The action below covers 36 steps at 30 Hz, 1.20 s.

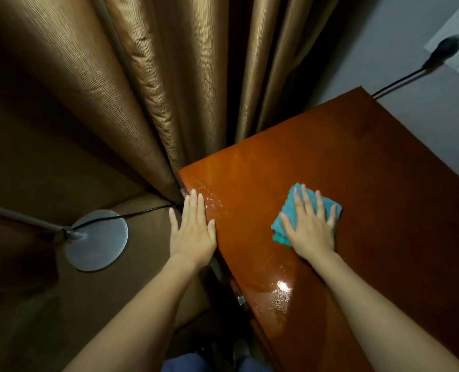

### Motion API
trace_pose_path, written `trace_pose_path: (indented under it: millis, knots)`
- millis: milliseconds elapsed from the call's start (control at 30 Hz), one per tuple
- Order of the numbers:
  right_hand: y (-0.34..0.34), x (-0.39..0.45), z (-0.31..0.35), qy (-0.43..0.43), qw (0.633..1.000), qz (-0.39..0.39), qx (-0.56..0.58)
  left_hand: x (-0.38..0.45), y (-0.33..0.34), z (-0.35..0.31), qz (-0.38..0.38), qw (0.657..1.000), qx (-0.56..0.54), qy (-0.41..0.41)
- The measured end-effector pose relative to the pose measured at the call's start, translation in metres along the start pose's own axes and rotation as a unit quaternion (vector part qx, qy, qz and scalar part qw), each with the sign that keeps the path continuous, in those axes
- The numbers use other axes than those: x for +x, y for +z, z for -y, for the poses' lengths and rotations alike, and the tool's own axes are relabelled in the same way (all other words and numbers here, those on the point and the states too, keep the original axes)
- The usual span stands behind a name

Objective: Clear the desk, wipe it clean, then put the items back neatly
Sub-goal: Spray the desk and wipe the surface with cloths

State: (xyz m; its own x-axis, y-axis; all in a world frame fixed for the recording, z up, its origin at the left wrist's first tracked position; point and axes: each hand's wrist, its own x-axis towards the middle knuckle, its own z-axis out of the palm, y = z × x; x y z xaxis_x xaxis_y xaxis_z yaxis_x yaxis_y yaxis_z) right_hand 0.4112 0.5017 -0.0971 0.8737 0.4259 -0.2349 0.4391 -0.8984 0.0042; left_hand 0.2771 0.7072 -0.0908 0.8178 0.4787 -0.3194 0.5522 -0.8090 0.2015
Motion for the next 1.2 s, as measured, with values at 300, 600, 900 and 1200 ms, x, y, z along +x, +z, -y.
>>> trace_pose_path:
  millis: [300,600,900,1200]
  knots:
    - [0.011,-0.048,0.02,-0.219,0.975,0.023,-0.04,0.005,0.003,-0.014,-0.009,0.998,0.029,0.052]
    - [-0.007,0.011,-0.04,0.056,0.998,0.003,0.029,0.008,0.017,-0.05,-0.037,0.998,0.04,0.033]
    - [0.002,-0.027,-0.028,-0.192,0.98,0.024,-0.038,0.022,0.02,-0.072,-0.039,0.999,-0.007,-0.006]
    - [-0.016,0.054,-0.082,0.095,0.995,0.003,0.038,0.025,0.03,-0.075,-0.087,0.996,-0.009,-0.006]
